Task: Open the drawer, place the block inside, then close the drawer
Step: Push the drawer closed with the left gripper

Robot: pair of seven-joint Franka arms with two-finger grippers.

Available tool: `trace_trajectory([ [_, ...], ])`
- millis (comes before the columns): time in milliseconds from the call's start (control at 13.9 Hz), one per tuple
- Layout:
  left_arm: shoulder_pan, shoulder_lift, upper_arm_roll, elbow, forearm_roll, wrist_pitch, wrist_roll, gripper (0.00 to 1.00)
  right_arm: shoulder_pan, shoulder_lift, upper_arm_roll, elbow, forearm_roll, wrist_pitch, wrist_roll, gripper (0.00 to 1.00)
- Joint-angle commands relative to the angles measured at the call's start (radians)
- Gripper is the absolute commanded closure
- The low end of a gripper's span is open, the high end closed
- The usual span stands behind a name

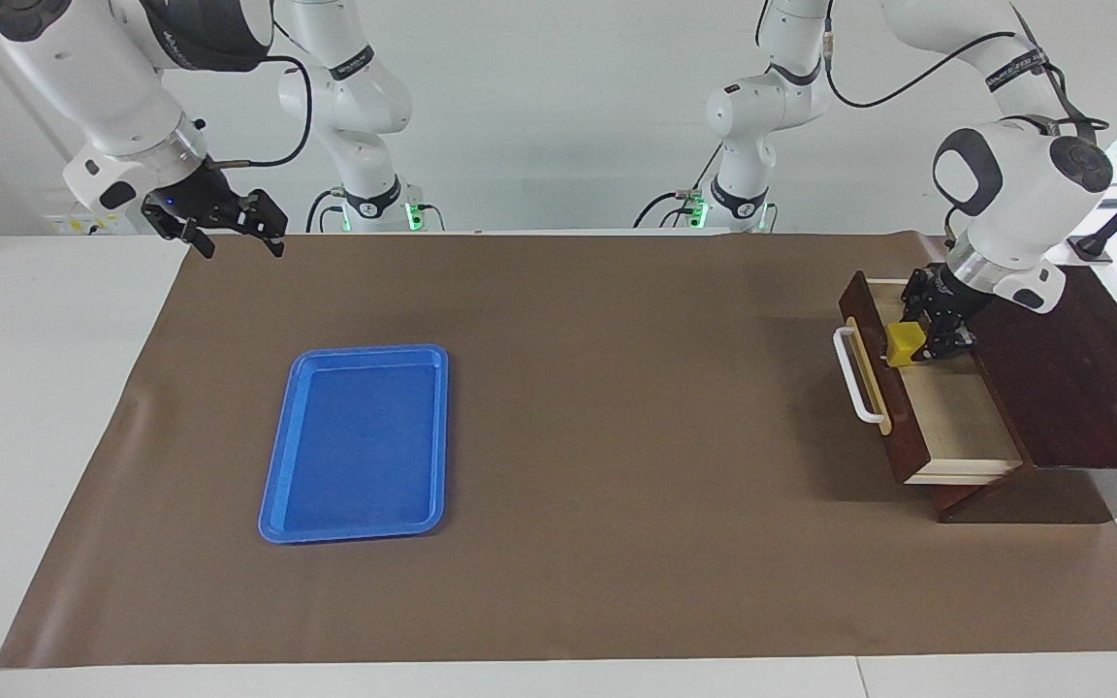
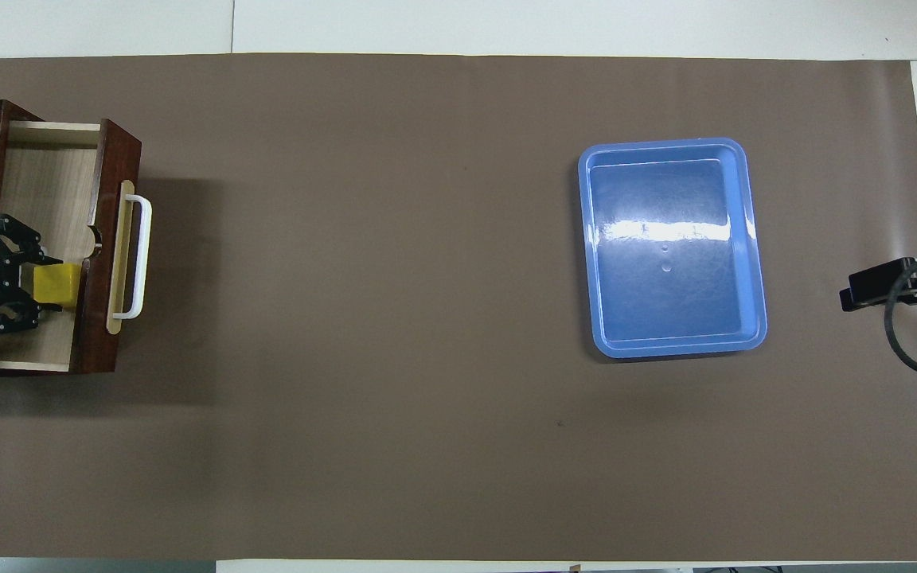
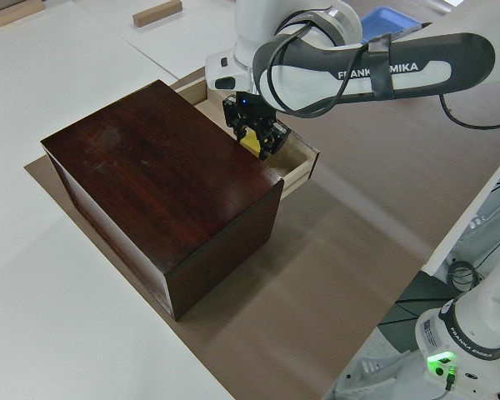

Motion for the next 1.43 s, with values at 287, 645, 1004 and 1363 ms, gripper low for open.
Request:
trace_trajectory([
  [287, -0.143, 0.012, -0.016, 0.22, 0.0, -0.206, -0.018, 0.0, -0.044, -0.029, 0.021, 0.11, -0.016, -0.088, -0.111, 0.0],
  [645, -0.246, 0.001, -0.016, 0.094, 0.057, -0.119, -0.108, 0.0, -0.032, 0.01, 0.018, 0.104, -0.016, -0.019, -0.115, 0.0],
  [1004, -0.15, -0.003, -0.013, 0.033, 0.066, -0.005, -0.119, 0.0, -0.021, 0.04, 0.018, 0.082, -0.048, 0.015, -0.11, 0.0],
  [1363, -0.067, 0.006, -0.013, 0.029, 0.066, 0.059, -0.095, 0.0, -0.021, 0.047, 0.021, 0.005, -0.065, 0.122, -0.113, 0.0],
])
